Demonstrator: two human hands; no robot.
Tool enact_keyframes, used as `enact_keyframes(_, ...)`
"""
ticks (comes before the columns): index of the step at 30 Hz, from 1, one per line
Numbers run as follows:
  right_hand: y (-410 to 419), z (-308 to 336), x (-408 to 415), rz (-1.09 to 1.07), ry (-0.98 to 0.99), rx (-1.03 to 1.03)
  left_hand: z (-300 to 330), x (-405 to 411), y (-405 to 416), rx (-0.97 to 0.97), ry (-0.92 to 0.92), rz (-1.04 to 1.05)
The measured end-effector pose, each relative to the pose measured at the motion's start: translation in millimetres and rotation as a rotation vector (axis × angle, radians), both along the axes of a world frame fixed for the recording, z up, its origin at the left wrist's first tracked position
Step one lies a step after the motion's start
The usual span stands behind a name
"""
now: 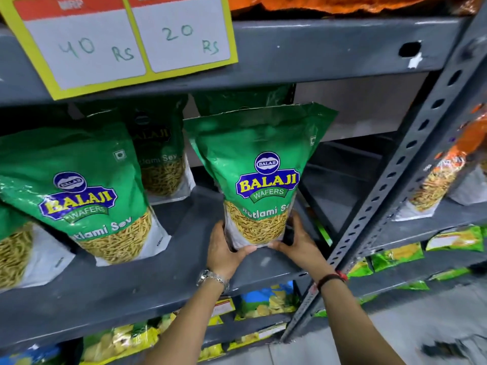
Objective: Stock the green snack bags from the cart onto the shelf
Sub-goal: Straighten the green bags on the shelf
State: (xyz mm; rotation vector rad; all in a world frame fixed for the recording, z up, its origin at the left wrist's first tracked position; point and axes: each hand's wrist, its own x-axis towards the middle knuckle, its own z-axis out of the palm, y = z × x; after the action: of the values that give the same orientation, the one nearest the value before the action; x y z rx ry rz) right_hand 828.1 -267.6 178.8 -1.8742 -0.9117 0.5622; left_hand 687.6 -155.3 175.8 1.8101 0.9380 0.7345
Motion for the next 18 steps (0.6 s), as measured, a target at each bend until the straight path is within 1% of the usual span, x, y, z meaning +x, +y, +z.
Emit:
enact_keyframes(3,-1.5,4.9,-6.1,-0.01,0.007,0.019,1.2,-1.8,-1.5,-0.016,-0.025,-0.036)
enact_keyframes(4,-3.5,5.8,-11.5,-0.085,0.001,0.042,1.8,-4.0,-2.6,-0.027,-0.049,-0.061)
enact_keyframes(6,-8.9,3.3,-32.7,-0.349,-0.044,0.103,1.5,-16.1,-4.5,-0.033,-0.085,-0.06)
enact_keyframes(7,-11.4,0.3,-49.4,-0.447,-0.101,0.169,1.4,-26.8,-4.1,-0.008,-0.093,-0.019)
enact_keyframes(8,-12.4,-2.1,-69.3,-0.467,-0.143,0.232,0.7,-40.0,-2.9,0.036,-0.098,0.042)
enact_keyframes(9,-10.3,-3.6,-89.1,-0.417,-0.15,0.28,0.6,-56.1,-0.5,0.085,-0.098,0.114)
enact_keyframes(10,-4.0,-4.7,-107.8,-0.318,-0.14,0.299,0.3,-74.8,4.1,0.13,-0.094,0.192)
enact_keyframes(13,29.6,-1.4,-148.1,-0.01,-0.18,0.284,3.6,-132.1,23.3,0.21,-0.048,0.478)
enact_keyframes(14,46.7,2.7,-157.7,0.053,-0.145,0.284,5.4,-150.8,31.7,0.206,-0.028,0.559)
enact_keyframes(16,80.5,12.5,-169.0,0.164,-0.034,0.247,11.8,-177.2,48.7,0.14,0.023,0.623)
enact_keyframes(18,110.6,19.2,-171.5,0.272,0.03,0.175,18.3,-193.2,73.4,0.057,0.032,0.587)
